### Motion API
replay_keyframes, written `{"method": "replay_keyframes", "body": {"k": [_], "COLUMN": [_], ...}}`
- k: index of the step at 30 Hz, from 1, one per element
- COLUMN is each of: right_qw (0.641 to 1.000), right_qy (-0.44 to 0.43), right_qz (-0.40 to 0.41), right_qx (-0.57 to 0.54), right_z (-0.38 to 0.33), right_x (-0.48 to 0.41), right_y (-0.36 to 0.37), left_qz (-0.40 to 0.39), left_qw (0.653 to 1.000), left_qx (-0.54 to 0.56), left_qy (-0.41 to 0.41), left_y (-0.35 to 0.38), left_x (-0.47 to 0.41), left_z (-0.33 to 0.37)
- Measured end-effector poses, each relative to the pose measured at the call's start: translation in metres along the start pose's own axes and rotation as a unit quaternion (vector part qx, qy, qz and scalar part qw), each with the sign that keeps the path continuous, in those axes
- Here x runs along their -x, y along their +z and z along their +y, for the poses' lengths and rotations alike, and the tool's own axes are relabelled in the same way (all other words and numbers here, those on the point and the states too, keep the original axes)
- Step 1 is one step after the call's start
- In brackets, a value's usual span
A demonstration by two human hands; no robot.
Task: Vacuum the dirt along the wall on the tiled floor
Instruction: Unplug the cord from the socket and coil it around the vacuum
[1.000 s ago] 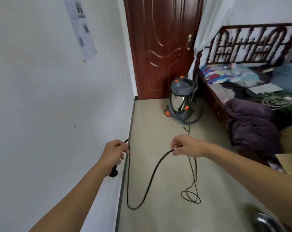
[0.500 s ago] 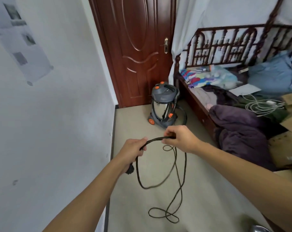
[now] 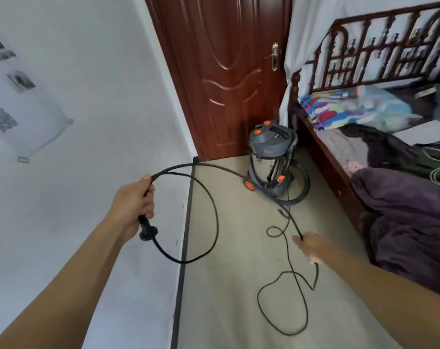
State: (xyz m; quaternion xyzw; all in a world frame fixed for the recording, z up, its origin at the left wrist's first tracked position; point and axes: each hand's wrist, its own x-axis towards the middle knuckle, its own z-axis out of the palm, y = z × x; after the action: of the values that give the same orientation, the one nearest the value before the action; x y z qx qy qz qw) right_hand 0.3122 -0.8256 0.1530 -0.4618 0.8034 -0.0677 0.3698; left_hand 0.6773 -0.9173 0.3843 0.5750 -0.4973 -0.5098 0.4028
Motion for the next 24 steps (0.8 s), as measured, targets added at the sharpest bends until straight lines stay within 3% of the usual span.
{"method": "replay_keyframes", "body": {"k": [3,6,10,13,15,17,21,24], "right_qw": [0.985,0.957,0.896,0.874,0.884,0.910,0.968,0.983], "right_qy": [-0.112,-0.242,-0.418,-0.453,-0.425,-0.359,-0.122,0.044], "right_qz": [-0.031,0.024,0.108,0.171,0.190,0.191,0.191,0.165], "right_qx": [0.126,0.160,0.102,0.041,0.040,0.078,0.103,0.074], "right_z": [-0.056,-0.106,-0.167,-0.201,-0.217,-0.222,-0.175,-0.113], "right_x": [-0.002,0.002,0.009,-0.009,-0.034,-0.067,-0.145,-0.177], "right_y": [-0.019,-0.039,-0.076,-0.103,-0.119,-0.132,-0.140,-0.136], "left_qz": [-0.022,-0.037,-0.087,-0.172,-0.217,-0.213,-0.148,-0.126], "left_qw": [0.999,0.996,0.989,0.977,0.967,0.972,0.988,0.989], "left_qx": [-0.032,-0.078,-0.118,-0.128,-0.126,-0.093,-0.047,-0.066], "left_qy": [0.014,0.022,0.019,-0.015,-0.031,-0.027,0.008,0.037], "left_y": [0.024,0.045,0.066,0.084,0.089,0.086,0.058,0.038], "left_x": [-0.023,-0.048,-0.088,-0.119,-0.143,-0.173,-0.243,-0.286], "left_z": [-0.014,-0.029,-0.039,-0.037,-0.029,-0.013,0.021,0.033]}}
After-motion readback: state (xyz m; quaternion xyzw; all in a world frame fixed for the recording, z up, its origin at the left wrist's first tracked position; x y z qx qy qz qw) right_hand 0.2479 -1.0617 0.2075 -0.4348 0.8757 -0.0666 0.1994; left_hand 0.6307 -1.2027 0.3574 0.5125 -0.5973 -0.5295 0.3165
